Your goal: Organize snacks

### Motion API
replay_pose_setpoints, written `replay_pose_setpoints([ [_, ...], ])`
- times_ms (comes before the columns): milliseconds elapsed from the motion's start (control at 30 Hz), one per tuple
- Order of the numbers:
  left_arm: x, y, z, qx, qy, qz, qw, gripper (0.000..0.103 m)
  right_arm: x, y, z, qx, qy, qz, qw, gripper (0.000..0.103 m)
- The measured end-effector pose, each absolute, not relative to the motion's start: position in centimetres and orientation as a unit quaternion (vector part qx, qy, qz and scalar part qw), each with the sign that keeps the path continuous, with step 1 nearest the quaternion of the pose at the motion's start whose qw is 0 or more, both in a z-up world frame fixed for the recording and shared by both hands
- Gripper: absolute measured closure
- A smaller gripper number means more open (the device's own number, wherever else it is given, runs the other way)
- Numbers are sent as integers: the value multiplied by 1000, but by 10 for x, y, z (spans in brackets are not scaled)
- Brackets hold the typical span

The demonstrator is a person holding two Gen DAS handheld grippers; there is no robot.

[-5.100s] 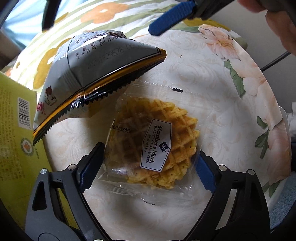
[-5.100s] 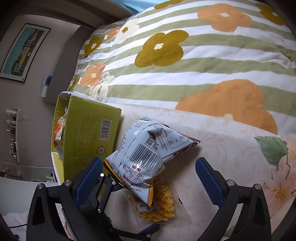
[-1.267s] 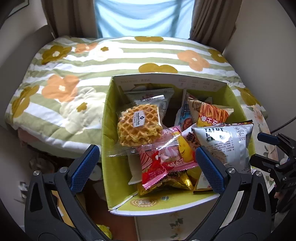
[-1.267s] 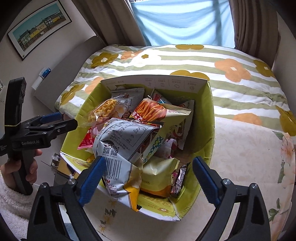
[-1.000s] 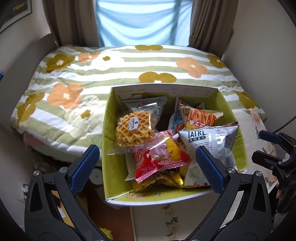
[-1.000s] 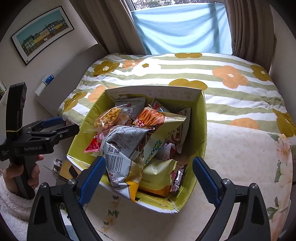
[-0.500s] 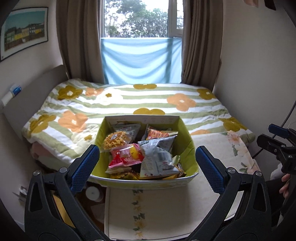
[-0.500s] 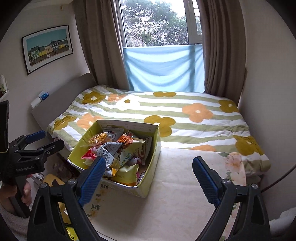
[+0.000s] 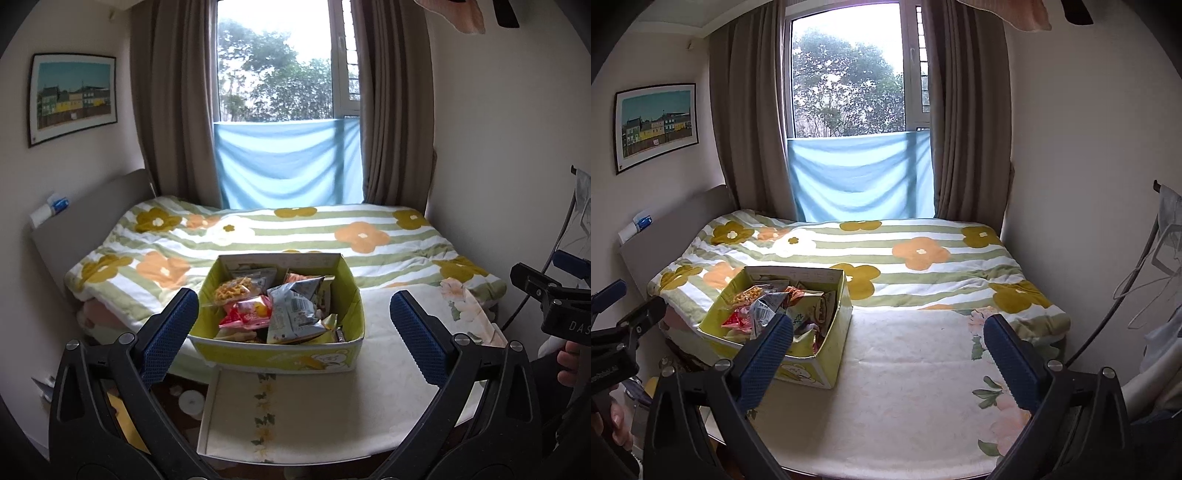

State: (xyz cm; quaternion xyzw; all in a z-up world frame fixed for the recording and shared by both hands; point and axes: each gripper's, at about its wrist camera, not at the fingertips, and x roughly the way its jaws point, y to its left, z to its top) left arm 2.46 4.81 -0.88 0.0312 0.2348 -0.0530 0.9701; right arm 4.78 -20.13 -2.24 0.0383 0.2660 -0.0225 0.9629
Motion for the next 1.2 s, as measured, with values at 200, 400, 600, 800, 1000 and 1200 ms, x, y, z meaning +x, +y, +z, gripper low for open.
replay_pose_setpoints([
  [200, 15, 46, -7, 29, 234, -51, 970, 0, 41, -202, -24, 38, 265, -23, 963, 1],
  [400, 13, 43, -7, 30, 231, -52, 971, 0, 35, -203, -25, 41, 264, -24, 963, 0],
  [600, 14, 40, -7, 31, 231, -53, 971, 0, 30, -205, -23, 43, 262, -28, 964, 1],
  [800, 14, 39, -7, 31, 231, -53, 971, 0, 32, -206, -23, 42, 263, -28, 964, 0],
  [1000, 15, 36, -8, 32, 232, -56, 971, 0, 37, -208, -25, 42, 268, -31, 962, 1],
  [1200, 17, 36, -9, 30, 233, -56, 970, 0, 40, -211, -25, 40, 270, -33, 962, 1],
])
